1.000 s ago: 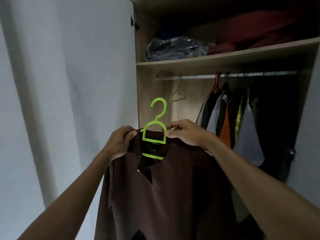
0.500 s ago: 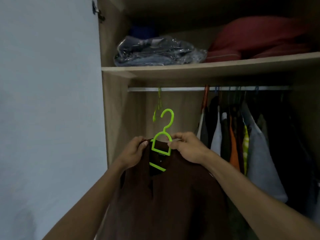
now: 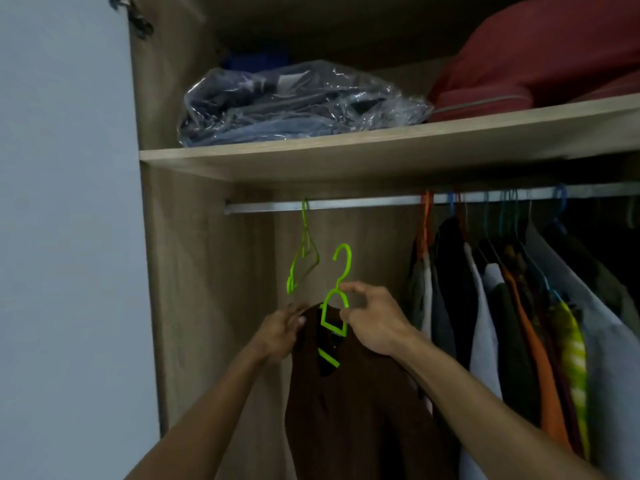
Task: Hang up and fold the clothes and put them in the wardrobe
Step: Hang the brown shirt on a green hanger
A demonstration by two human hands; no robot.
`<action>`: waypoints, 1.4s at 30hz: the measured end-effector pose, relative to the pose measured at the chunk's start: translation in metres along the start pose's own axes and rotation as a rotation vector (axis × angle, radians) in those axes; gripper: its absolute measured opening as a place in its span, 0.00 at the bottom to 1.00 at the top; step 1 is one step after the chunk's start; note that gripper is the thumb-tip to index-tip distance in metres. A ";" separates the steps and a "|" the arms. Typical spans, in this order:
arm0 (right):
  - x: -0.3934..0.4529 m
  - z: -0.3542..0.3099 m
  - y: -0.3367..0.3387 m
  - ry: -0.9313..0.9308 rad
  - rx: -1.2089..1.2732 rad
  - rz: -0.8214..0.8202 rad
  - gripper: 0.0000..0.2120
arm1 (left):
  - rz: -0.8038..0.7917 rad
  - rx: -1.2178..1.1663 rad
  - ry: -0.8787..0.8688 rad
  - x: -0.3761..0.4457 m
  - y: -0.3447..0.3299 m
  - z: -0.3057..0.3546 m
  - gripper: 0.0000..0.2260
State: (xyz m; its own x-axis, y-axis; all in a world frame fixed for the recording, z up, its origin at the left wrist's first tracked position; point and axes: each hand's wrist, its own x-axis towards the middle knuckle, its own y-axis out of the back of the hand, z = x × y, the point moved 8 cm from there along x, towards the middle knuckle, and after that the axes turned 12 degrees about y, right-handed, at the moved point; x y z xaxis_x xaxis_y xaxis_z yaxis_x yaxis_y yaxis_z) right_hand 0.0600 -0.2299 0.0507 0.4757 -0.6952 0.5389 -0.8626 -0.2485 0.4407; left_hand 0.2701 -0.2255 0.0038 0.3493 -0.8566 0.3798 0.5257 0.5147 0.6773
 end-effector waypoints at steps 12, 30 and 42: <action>0.116 -0.037 0.045 -0.009 -0.275 0.252 0.19 | 0.545 0.221 -0.174 0.140 0.134 0.044 0.24; 0.187 -0.015 0.041 -0.131 -0.604 0.277 0.22 | 0.538 0.412 -0.240 0.240 0.121 0.047 0.19; 0.180 -0.037 0.019 -0.078 -0.985 0.207 0.22 | 0.488 0.422 -0.178 0.248 0.122 0.050 0.22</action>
State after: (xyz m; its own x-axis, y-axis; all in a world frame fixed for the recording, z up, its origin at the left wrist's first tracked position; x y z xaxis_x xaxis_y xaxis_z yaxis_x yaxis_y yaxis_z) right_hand 0.1356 -0.3350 0.1824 0.2902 -0.7124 0.6390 -0.3835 0.5252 0.7597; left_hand 0.3820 -0.3766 0.2124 0.3178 -0.5405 0.7790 -0.0212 0.8174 0.5757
